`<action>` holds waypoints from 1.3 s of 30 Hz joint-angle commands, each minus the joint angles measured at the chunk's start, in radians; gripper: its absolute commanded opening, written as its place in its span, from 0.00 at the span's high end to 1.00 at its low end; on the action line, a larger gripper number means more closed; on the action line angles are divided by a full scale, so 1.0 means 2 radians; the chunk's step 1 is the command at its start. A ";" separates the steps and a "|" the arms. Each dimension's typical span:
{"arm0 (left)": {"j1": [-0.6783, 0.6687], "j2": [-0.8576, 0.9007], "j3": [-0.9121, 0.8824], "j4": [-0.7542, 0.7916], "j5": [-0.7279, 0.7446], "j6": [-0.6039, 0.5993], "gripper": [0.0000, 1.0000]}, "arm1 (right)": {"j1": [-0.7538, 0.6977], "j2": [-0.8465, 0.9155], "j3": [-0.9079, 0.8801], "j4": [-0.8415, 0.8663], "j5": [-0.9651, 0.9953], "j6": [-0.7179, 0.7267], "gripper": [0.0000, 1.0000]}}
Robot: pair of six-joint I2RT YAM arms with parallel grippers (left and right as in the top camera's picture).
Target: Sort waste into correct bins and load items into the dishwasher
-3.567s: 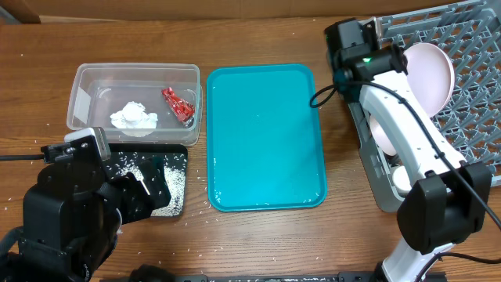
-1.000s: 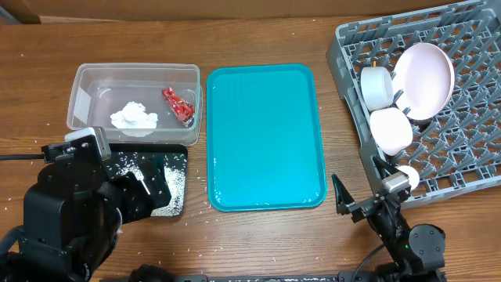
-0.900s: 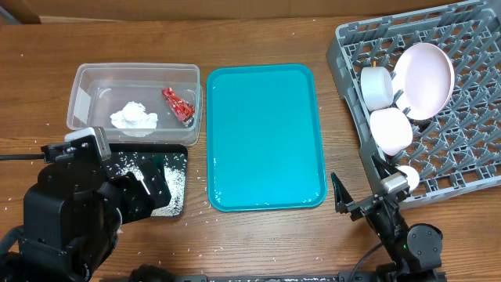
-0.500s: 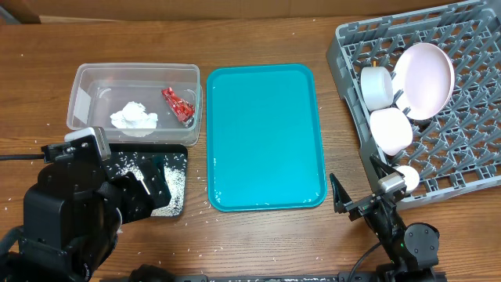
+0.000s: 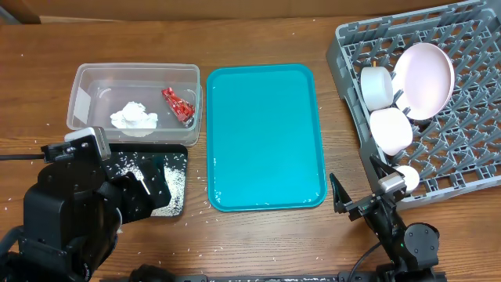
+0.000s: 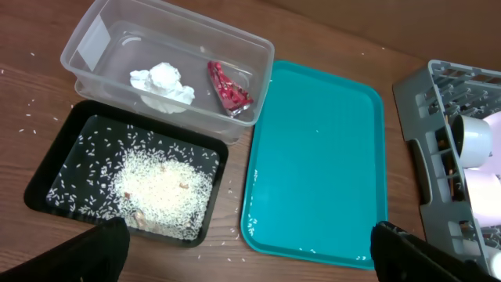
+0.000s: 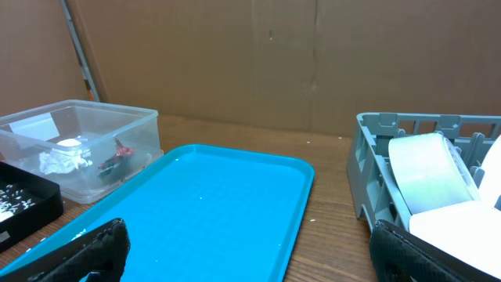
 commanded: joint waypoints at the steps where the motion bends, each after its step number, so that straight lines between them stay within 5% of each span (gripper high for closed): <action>1: 0.003 0.000 0.005 0.002 0.001 0.003 0.00 | -0.001 -0.006 -0.005 0.004 0.003 0.000 0.00; 7: 0.031 -0.012 -0.009 0.030 -0.028 0.010 0.00 | -0.001 -0.006 -0.005 0.004 0.003 -0.001 0.00; 14: 0.161 -0.105 -0.185 0.264 0.072 0.079 0.00 | -0.001 -0.006 -0.005 0.004 0.003 -0.001 0.00; 22: 0.170 -0.255 -0.433 0.524 0.141 0.187 0.00 | -0.001 -0.006 -0.005 0.004 0.003 0.000 0.00; 39: 0.160 -0.468 -0.756 0.728 0.149 0.185 0.00 | -0.001 -0.006 -0.005 0.004 0.003 -0.001 0.00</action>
